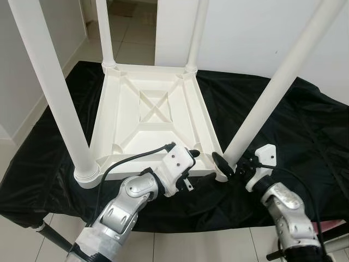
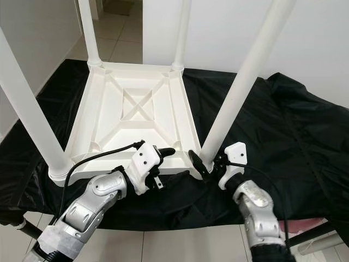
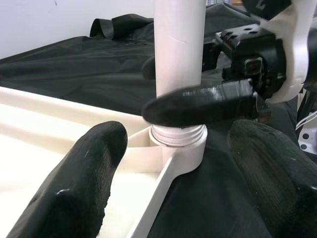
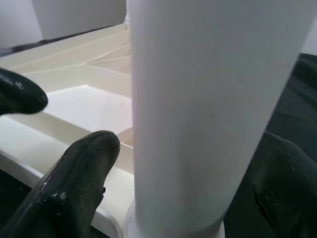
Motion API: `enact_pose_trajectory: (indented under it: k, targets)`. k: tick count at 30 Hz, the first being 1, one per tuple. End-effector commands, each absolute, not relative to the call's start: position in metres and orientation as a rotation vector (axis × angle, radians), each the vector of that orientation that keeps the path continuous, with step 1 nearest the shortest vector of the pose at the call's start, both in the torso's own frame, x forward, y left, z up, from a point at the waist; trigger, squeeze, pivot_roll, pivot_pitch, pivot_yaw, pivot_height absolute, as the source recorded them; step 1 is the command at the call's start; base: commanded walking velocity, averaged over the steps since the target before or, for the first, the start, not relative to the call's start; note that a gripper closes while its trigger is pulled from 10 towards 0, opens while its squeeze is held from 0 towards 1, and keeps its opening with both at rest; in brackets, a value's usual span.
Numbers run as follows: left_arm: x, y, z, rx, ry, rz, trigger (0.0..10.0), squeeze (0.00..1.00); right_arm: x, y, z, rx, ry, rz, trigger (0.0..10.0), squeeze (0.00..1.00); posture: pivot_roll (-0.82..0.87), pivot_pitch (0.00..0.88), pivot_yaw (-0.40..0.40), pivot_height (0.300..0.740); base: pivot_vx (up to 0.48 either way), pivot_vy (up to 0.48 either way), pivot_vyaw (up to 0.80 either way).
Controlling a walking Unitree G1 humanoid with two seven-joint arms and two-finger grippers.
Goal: Building children table
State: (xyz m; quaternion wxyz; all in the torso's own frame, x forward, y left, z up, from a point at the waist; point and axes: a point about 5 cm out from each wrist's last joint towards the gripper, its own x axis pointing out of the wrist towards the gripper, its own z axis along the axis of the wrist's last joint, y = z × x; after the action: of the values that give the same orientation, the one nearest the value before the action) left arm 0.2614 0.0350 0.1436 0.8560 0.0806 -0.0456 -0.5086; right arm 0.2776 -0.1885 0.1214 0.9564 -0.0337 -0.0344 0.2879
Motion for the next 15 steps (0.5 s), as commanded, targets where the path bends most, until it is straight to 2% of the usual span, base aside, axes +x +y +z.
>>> enact_pose_trajectory:
  k: [1, 8, 9, 10, 11, 15]
  targets:
    - [0.261, 0.03, 0.144, 0.194, -0.102, -1.116, 10.0, 0.0, 0.28, -0.188, 0.118, -0.078, -0.056, 0.614, 10.0, 0.0, -0.02, 0.0, -0.091, 0.74, 0.0, 0.0, 0.0]
    - [0.264, 0.027, 0.148, 0.208, -0.116, -1.123, 10.0, 0.0, 0.289, -0.18, 0.113, -0.104, -0.04, 0.682, 10.0, 0.0, -0.02, 0.0, -0.086, 0.74, 0.0, 0.0, 0.0]
    - [0.265, 0.026, 0.149, 0.208, -0.12, -1.125, 10.0, 0.0, 0.29, -0.178, 0.112, -0.108, -0.04, 0.692, 0.7, 0.0, -0.02, 0.0, -0.085, 0.74, 0.0, 0.0, 0.0]
    - [0.265, 0.025, 0.149, 0.208, -0.123, -1.126, 10.0, 0.0, 0.291, -0.178, 0.112, -0.109, -0.04, 0.696, 0.7, 0.0, -0.02, 0.0, -0.085, 0.74, 0.0, 0.0, 0.0]
    - [0.266, 0.024, 0.15, 0.209, -0.125, -1.127, 10.0, 0.0, 0.291, -0.178, 0.111, -0.11, -0.039, 0.697, 0.0, 0.0, -0.02, 0.0, -0.084, 0.74, 0.0, 0.0, 0.0]
    - [0.267, 0.023, 0.151, 0.208, -0.131, -1.125, 10.0, 0.0, 0.292, -0.18, 0.111, -0.119, -0.038, 0.694, 0.0, 0.0, -0.02, 0.0, -0.082, 0.74, 0.0, 0.0, 0.0]
